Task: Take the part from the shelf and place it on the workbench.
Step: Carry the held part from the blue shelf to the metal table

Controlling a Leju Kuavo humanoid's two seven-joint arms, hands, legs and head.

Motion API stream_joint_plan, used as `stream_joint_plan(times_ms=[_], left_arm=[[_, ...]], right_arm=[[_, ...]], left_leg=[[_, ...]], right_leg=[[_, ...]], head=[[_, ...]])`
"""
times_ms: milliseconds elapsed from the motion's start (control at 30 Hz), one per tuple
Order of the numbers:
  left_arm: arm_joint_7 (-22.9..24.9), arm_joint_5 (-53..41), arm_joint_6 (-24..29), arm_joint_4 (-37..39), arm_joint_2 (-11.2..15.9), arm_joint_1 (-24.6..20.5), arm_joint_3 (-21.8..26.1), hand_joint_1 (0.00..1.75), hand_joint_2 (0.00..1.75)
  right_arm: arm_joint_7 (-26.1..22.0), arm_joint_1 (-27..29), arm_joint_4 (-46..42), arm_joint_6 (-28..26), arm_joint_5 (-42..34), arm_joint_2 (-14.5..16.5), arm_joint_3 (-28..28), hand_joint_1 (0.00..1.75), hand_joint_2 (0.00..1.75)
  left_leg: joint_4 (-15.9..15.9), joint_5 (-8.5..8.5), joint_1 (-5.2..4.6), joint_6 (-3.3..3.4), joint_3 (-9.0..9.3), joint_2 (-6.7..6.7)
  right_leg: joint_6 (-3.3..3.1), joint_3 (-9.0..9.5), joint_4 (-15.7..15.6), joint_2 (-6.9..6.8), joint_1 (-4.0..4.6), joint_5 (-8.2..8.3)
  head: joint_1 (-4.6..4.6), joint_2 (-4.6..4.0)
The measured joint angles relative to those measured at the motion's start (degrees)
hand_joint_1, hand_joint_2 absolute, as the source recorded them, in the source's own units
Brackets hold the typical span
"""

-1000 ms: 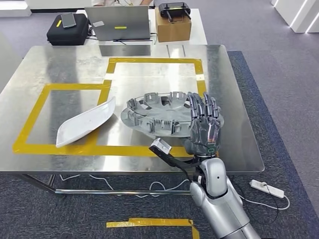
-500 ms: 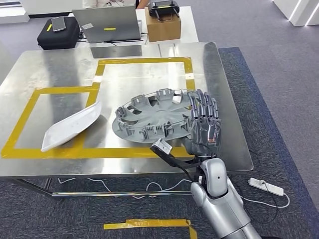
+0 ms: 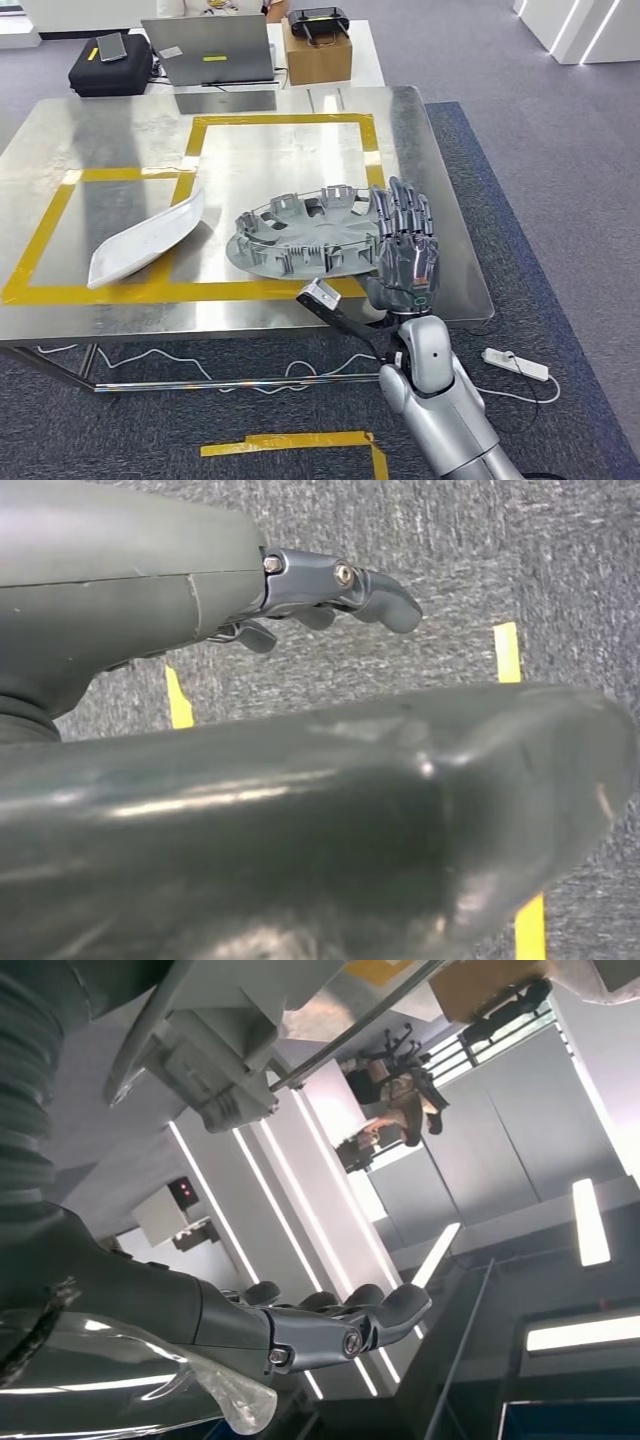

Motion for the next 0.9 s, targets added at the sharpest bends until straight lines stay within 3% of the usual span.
stream_joint_plan(times_ms=[33,100,133,167,200,233,300,367,400,467,500,533,567,633,667,767,900], left_arm=[[0.00,0.00,-0.01,0.00,-0.08,-0.02,0.00,0.00,0.00],[0.00,0.00,-0.01,0.00,-0.13,0.00,0.00,0.00,0.00],[0.00,0.00,0.00,0.00,-0.15,0.03,0.00,0.00,0.00],[0.00,0.00,0.01,0.00,-0.16,0.04,0.00,0.00,0.00],[0.00,0.00,0.01,0.00,-0.16,0.04,0.00,0.00,0.00],[0.00,0.00,0.00,0.00,-0.17,0.04,0.00,0.00,0.00],[0.00,0.00,-0.01,0.00,-0.22,0.01,0.00,0.00,0.00],[0.00,0.00,-0.01,0.00,-0.26,0.00,0.00,0.00,0.00],[0.00,0.00,-0.01,0.00,-0.27,0.01,0.00,0.00,0.00],[0.00,0.00,0.01,0.01,-0.23,0.03,0.00,0.00,0.00],[0.00,-0.02,0.01,0.01,-0.25,0.05,-0.01,0.00,0.00],[0.01,-0.02,0.01,0.01,-0.23,0.07,-0.01,0.00,0.00],[0.02,-0.03,0.01,0.01,-0.24,0.10,-0.02,0.00,0.00],[0.04,-0.02,0.01,0.02,-0.17,0.15,-0.02,0.00,0.00],[0.04,-0.02,0.01,0.02,-0.16,0.16,-0.02,0.00,0.00],[0.04,-0.02,0.01,0.02,-0.17,0.16,-0.02,0.00,0.00],[0.04,-0.02,0.01,0.02,-0.18,0.17,-0.02,0.00,0.00]], right_arm=[[0.00,-0.05,0.00,0.01,-0.01,-0.01,0.00,0.00,1.75],[0.00,-0.08,0.01,0.01,-0.01,-0.02,0.01,0.00,1.75],[0.00,-0.05,0.03,0.02,-0.01,-0.04,0.02,0.00,1.75],[0.02,-0.01,0.05,0.02,-0.02,-0.05,0.02,0.00,1.75],[0.03,0.01,0.08,0.02,-0.02,-0.07,0.02,0.00,1.75],[0.05,0.03,0.10,0.02,-0.03,-0.09,0.02,0.00,1.75],[0.07,-0.07,0.10,0.01,-0.02,-0.09,0.02,0.00,1.75],[0.05,-0.25,0.10,0.00,-0.01,-0.09,0.03,0.00,1.75],[0.05,-0.29,0.10,0.00,-0.01,-0.09,0.03,0.00,1.75],[0.04,-0.25,0.11,0.00,-0.01,-0.09,0.02,0.00,1.75],[0.04,-0.24,0.11,0.01,-0.01,-0.09,0.02,0.00,1.75],[0.03,-0.23,0.11,0.01,-0.01,-0.08,0.02,0.00,1.75],[0.03,-0.20,0.11,0.02,0.00,-0.08,0.02,0.00,1.75],[0.02,-0.14,0.13,0.02,0.00,-0.08,0.02,0.00,1.75],[0.02,-0.14,0.13,0.02,-0.01,-0.08,0.02,0.00,1.75],[0.01,-0.16,0.13,0.02,-0.01,-0.08,0.02,0.00,1.75],[0.00,-0.14,0.13,0.02,0.00,-0.08,0.02,0.00,1.75]], left_leg=[[-0.22,0.73,0.18,0.26,-0.65,0.17],[-0.22,1.87,0.24,0.59,-2.13,0.45],[-0.19,2.38,0.23,0.56,-2.86,0.58],[-0.17,2.87,0.22,0.52,-3.54,0.71],[-0.14,3.31,0.21,0.44,-4.15,0.80],[-0.12,3.71,0.21,0.33,-4.64,0.86],[-0.02,4.35,0.11,-0.03,-5.31,0.92],[0.14,4.97,-0.06,-0.60,-5.73,0.94],[0.16,5.25,-0.12,-0.92,-5.91,0.97],[0.23,5.45,-0.05,-1.64,-6.17,0.98],[0.32,4.77,-0.05,-1.87,-6.29,0.88],[0.41,3.98,-0.07,-1.53,-6.37,0.75],[0.41,3.85,-0.08,-0.65,-6.45,0.60],[0.12,5.21,-0.08,1.01,-6.55,0.46],[-0.04,6.35,-0.03,0.79,-6.66,0.43],[-0.18,7.00,0.13,-1.22,-6.92,0.39],[-0.19,7.00,0.14,-1.33,-6.99,0.38]], right_leg=[[0.30,-0.85,1.85,-0.10,-0.03,-2.09],[0.82,-2.92,8.87,-0.33,-0.23,-7.69],[1.05,-3.56,12.48,-0.40,-0.28,-9.39],[1.20,-3.57,14.87,-0.45,-0.30,-9.93],[1.25,-2.58,15.18,-0.49,-0.30,-9.31],[1.19,-0.46,13.25,-0.56,-0.30,-8.03],[0.80,6.18,4.79,-0.91,-0.20,-6.23],[0.32,10.92,-2.06,-1.17,-0.05,-6.50],[0.05,11.62,-3.39,-1.15,0.04,-6.88],[-0.87,11.16,-3.87,-1.01,-0.08,-6.66],[-1.14,10.86,-3.91,-0.94,-0.07,-6.54],[-1.32,10.64,-3.94,-0.89,-0.06,-6.34],[-1.33,10.49,-3.86,-0.84,0.05,-6.25],[-1.35,10.13,-3.62,-0.72,0.32,-6.05],[-1.43,10.02,-3.50,-0.70,0.38,-5.96],[-1.57,9.68,-3.10,-0.73,0.42,-5.80],[-1.62,9.57,-3.01,-0.74,0.42,-5.77]], head=[[0.11,0.00],[0.33,0.00],[0.34,0.00],[0.33,0.00],[0.36,0.00],[0.34,0.00],[0.37,0.00],[0.34,0.00],[0.32,0.00],[0.33,0.00],[0.18,0.00],[0.01,0.00],[-0.15,0.00],[-0.38,0.00],[-0.40,0.00],[-0.44,0.00],[-0.43,0.00]])
